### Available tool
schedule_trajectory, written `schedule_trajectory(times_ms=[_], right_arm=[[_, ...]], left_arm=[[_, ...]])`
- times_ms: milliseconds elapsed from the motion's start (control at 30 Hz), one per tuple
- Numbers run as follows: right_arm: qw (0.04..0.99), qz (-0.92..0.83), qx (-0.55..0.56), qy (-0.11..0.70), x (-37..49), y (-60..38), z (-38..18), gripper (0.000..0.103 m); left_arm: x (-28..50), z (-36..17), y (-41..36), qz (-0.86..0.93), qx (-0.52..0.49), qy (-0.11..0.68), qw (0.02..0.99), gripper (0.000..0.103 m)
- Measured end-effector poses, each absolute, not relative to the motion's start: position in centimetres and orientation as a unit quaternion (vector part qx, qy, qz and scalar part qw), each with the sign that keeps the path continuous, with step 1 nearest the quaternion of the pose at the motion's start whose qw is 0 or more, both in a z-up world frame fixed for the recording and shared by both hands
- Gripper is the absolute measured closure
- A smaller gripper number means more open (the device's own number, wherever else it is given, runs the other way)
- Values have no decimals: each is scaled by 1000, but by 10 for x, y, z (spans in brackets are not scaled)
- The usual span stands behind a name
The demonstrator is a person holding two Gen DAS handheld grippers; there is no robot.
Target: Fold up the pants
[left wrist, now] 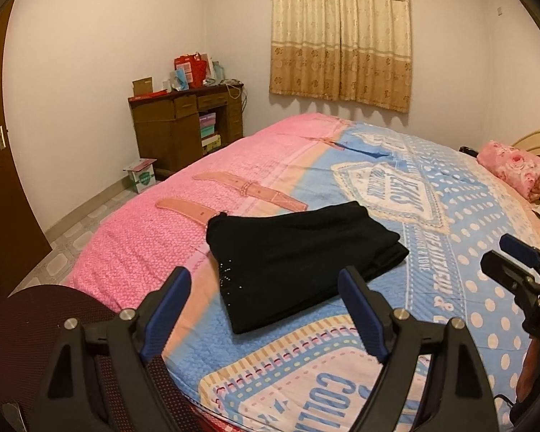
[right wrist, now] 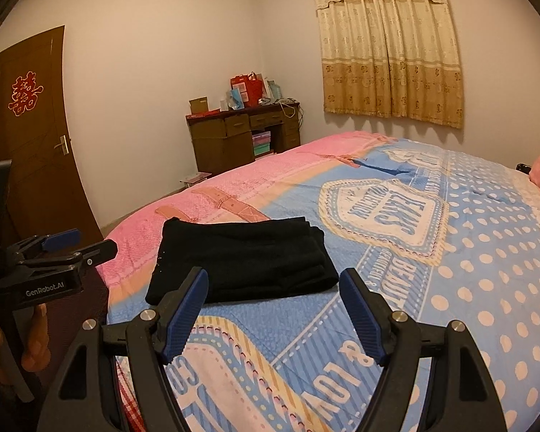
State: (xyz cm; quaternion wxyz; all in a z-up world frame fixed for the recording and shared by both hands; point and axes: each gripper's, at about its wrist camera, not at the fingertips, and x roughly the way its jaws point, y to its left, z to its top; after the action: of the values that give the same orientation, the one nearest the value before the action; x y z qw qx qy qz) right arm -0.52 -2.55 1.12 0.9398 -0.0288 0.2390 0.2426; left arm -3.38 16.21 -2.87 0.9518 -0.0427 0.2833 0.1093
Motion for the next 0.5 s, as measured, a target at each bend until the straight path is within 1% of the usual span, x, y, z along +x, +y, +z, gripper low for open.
schedule_trajectory(times_ms=[500], right_arm=[[940, 245, -23, 238, -13, -29, 14, 26]], left_arm=[[-36, -33, 158, 114, -43, 288, 950, 17]])
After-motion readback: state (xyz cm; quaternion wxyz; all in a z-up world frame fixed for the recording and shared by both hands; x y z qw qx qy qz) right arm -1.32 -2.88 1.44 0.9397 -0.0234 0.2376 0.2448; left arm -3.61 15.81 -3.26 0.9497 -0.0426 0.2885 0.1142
